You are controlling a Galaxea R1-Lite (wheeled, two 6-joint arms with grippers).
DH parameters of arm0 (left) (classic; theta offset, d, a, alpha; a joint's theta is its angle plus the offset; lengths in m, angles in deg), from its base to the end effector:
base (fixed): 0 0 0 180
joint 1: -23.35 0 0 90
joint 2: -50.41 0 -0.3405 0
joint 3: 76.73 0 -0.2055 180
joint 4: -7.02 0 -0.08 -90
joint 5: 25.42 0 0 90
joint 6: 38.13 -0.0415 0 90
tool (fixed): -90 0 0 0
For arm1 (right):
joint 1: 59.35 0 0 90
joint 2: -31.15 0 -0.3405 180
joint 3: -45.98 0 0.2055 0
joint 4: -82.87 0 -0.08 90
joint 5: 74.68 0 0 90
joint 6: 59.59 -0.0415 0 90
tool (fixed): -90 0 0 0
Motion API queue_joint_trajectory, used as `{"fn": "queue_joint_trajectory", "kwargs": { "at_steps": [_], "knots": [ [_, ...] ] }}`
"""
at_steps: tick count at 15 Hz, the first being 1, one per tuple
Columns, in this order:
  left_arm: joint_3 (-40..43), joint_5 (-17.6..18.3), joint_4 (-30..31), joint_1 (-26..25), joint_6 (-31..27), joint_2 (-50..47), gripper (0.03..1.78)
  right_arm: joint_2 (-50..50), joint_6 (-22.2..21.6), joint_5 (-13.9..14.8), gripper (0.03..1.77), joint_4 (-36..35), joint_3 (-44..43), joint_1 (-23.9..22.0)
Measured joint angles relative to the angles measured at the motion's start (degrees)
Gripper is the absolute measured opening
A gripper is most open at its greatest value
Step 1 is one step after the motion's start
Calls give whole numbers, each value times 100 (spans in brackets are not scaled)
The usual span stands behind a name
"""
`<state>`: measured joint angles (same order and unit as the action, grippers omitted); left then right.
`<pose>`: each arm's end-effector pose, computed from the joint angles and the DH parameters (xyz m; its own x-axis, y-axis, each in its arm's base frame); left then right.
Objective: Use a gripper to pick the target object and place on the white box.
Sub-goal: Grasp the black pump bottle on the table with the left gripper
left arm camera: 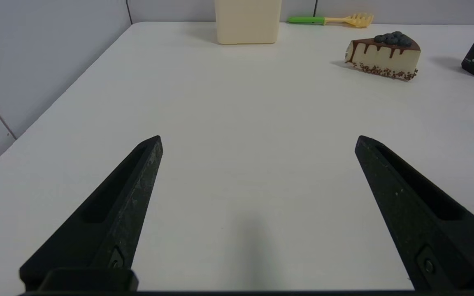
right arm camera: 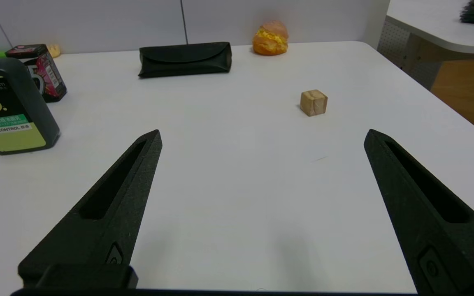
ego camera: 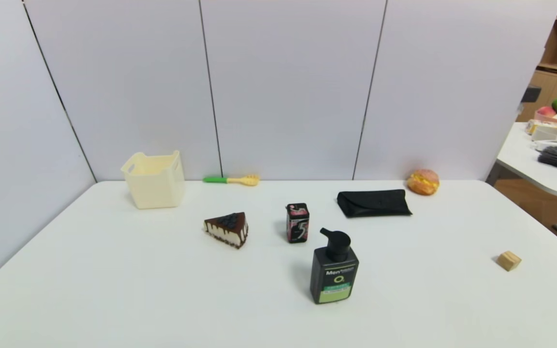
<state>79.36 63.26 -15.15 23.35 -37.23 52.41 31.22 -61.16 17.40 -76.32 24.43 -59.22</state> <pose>-0.0281 0.0010 0.0880 0.9997 0.0230 -0.0045 -0.0231 0.9996 -0.0156 -0.0280 -0.0016 0.0770 0.9993 -0.0340 0.0141 0.0336 0.9990 0.0279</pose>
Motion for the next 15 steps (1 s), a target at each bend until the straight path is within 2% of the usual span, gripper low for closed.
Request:
{"fn": "queue_joint_trajectory", "kwargs": {
  "at_steps": [5, 9, 13, 15],
  "knots": [
    [-877, 107, -524, 2, -649, 769, 169, 0, 0, 2, 170, 0, 0, 0],
    [-1536, 525, -555, 77, -1465, 1922, 169, 0, 0, 2, 170, -2, 0, -2],
    [-2177, 961, -561, 433, -2292, 3388, 169, 0, 0, 2, 170, -2, 0, 0],
    [-2505, 1179, -557, 855, -2495, 4233, 169, 0, 0, 2, 170, -2, 0, 0]
  ]
}}
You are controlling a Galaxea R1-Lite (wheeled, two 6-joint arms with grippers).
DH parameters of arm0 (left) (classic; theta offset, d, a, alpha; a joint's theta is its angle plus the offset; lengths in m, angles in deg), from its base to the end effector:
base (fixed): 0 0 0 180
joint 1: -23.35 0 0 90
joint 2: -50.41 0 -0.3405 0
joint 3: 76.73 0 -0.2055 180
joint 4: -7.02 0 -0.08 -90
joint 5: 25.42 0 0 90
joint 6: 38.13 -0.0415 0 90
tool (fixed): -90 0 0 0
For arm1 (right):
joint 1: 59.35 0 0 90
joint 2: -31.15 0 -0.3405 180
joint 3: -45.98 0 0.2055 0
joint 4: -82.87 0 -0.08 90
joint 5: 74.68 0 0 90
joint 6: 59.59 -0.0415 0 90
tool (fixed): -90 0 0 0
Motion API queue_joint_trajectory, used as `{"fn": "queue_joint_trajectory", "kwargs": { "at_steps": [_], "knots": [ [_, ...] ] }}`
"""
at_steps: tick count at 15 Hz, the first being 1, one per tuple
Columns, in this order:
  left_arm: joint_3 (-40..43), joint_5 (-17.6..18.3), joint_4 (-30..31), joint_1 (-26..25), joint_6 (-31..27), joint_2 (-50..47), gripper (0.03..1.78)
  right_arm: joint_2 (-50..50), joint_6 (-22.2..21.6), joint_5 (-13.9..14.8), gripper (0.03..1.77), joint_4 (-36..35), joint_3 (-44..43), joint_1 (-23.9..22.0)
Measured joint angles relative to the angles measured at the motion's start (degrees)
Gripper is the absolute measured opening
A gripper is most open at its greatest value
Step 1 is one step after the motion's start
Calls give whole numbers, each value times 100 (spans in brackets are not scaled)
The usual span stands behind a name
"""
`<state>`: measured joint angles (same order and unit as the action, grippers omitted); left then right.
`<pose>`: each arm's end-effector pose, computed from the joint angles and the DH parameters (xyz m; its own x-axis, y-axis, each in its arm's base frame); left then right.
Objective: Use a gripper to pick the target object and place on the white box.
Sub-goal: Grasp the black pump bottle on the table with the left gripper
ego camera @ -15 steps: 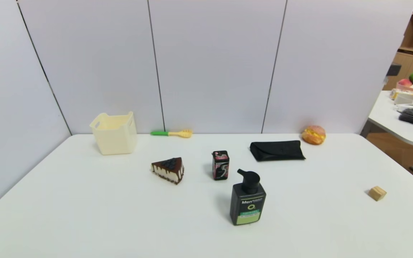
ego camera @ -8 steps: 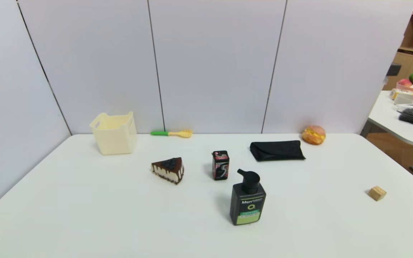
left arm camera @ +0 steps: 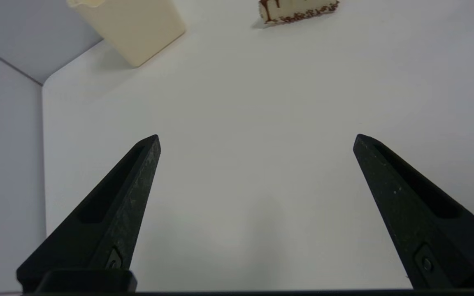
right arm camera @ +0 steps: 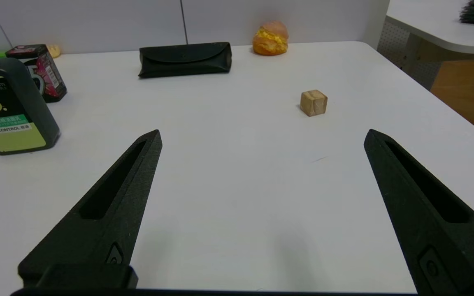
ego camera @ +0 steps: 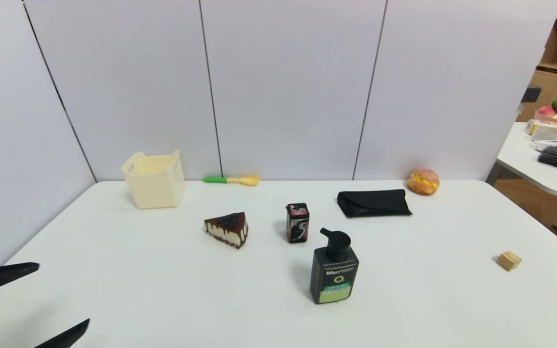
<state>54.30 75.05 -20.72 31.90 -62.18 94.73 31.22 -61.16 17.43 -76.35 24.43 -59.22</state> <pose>0.0704 -0.0182 0.2072 0.8675 -0.3142 -0.3856 0.4425 0.8415 0.3098 -0.0280 -0.0016 0.0771 0.9993 -0.0346 0.0147 0.0341 0.9990 0.0279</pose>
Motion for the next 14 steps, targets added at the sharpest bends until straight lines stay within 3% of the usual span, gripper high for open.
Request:
{"fn": "queue_joint_trajectory", "kwargs": {
  "at_steps": [4, 6, 14],
  "knots": [
    [-668, 146, 140, 1041, -139, 1620, 169, 0, 0, 0, 170, 2, 0, 0],
    [-857, 160, 503, 1477, -146, 2317, 169, 0, 1, 0, 170, 2, 0, 0],
    [-1175, 261, 2840, 2670, 149, 4691, 169, 0, 0, 0, 170, 2, 0, 0]
  ]
}}
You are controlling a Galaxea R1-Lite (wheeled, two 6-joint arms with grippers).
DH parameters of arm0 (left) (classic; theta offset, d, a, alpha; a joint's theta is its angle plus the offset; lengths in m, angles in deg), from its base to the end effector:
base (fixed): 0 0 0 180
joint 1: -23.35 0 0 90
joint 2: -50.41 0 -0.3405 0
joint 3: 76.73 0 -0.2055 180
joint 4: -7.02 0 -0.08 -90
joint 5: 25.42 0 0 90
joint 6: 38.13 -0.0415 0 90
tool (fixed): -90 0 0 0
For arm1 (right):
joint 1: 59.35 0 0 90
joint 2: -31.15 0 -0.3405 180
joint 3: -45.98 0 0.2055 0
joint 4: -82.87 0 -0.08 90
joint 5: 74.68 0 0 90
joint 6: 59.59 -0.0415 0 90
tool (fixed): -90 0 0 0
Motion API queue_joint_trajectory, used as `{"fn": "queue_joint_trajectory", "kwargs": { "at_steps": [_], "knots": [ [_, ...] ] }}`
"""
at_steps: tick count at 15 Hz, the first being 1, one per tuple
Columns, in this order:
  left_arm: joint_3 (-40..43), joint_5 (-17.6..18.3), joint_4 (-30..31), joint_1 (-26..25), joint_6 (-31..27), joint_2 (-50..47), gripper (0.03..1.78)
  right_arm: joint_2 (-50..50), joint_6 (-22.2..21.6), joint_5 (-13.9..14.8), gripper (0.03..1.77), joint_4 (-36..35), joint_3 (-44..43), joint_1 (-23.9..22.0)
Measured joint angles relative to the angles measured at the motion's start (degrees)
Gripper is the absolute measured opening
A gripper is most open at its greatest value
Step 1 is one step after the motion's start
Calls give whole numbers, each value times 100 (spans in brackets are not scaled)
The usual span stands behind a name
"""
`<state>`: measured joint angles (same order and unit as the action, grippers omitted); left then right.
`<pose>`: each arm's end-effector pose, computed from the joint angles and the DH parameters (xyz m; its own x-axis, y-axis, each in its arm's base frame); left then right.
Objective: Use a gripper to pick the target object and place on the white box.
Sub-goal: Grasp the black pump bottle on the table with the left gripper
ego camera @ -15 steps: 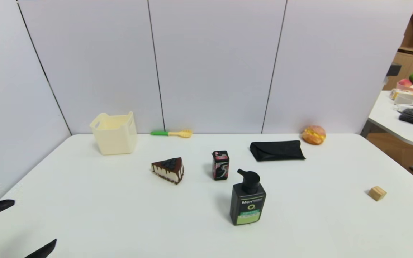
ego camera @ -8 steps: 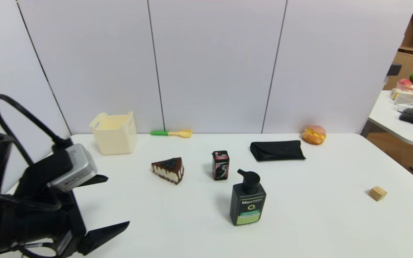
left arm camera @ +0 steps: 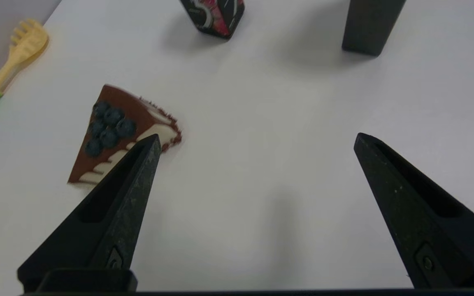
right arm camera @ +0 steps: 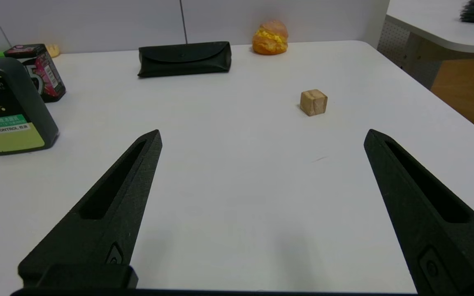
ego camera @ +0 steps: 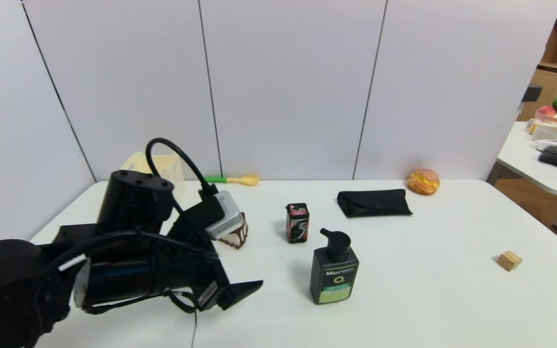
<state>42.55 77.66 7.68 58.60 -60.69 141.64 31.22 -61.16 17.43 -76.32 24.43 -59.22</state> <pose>0.2304 -0.1744 0.1762 0.5593 -0.6724 -0.4848 0.8231 0.5198 0.2287 -0.0280 -0.0016 0.0770 0.9993 -0.0346 0.0141 0.0341 0.9990 0.0279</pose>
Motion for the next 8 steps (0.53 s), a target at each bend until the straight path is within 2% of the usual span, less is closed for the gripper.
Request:
{"fn": "queue_joint_trajectory", "kwargs": {
  "at_steps": [4, 8],
  "knots": [
    [-118, 304, 951, 528, 305, 778, 169, 0, 1, 0, 170, -2, 0, 0],
    [-322, 670, 1237, 784, 352, 1257, 169, 0, 1, 0, 170, 0, 0, 0]
  ]
}}
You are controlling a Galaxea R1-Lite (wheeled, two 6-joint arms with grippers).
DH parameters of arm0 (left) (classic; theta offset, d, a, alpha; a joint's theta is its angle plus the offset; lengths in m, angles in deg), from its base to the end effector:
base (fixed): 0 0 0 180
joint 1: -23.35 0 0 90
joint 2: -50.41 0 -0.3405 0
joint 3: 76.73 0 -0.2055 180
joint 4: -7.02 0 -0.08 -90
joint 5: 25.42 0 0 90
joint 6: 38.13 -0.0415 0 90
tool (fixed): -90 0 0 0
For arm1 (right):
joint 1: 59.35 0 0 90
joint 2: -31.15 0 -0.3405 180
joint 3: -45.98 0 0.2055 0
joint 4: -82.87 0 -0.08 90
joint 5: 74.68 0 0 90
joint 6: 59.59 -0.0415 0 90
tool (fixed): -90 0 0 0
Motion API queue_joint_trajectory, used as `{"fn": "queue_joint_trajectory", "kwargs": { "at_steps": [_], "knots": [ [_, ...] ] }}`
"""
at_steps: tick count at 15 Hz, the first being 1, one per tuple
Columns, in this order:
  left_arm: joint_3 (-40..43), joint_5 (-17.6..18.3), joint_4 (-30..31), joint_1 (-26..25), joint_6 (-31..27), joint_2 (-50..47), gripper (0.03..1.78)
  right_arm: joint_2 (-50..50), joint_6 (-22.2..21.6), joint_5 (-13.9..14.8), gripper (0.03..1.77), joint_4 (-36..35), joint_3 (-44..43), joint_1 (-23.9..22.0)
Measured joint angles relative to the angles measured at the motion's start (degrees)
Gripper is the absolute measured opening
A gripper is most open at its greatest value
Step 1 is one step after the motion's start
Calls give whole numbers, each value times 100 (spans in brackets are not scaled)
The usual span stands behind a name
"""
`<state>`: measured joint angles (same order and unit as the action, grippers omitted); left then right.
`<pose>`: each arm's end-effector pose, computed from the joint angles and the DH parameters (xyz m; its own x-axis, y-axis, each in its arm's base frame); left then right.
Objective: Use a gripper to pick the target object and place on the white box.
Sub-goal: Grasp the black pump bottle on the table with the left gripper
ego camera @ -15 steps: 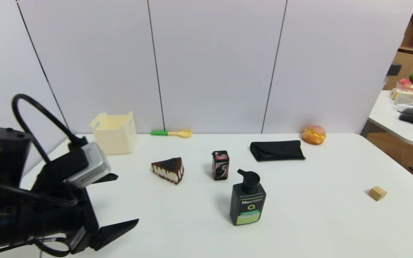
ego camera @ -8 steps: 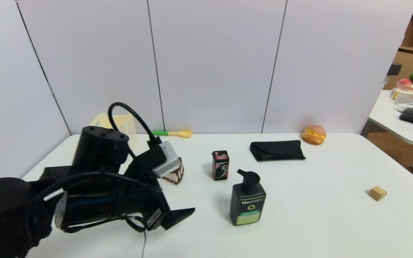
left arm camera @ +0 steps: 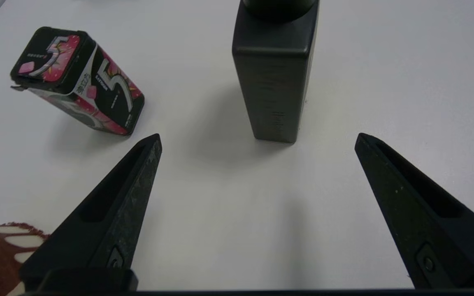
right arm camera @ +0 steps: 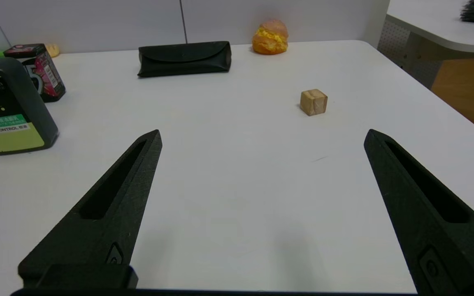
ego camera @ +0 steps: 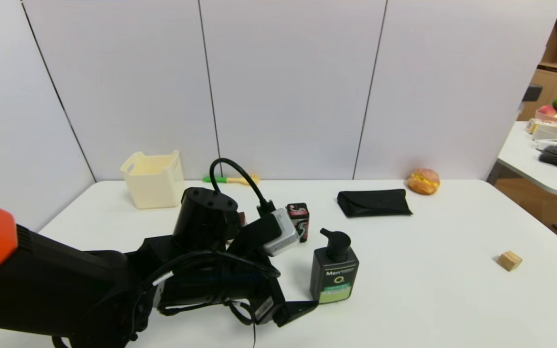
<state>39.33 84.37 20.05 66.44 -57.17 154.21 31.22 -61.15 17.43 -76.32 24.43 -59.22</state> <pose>0.2425 -0.2461 0.1452 0.3819 -0.8209 -0.4247 0.9237 0.3539 0.1467 -0.0280 -0.0016 0.0770 0.9993 -0.0346 0.0141 0.0341 0.9990 0.0277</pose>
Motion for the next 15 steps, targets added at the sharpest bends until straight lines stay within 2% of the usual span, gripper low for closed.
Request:
{"fn": "queue_joint_trajectory", "kwargs": {
  "at_steps": [3, 15],
  "knots": [
    [-173, 111, 151, 107, 2, 282, 169, 0, 0, 0, 170, -2, 0, 0],
    [-872, 121, 874, 396, 260, 1334, 169, 0, -1, 0, 170, 1, 0, 0]
  ]
}}
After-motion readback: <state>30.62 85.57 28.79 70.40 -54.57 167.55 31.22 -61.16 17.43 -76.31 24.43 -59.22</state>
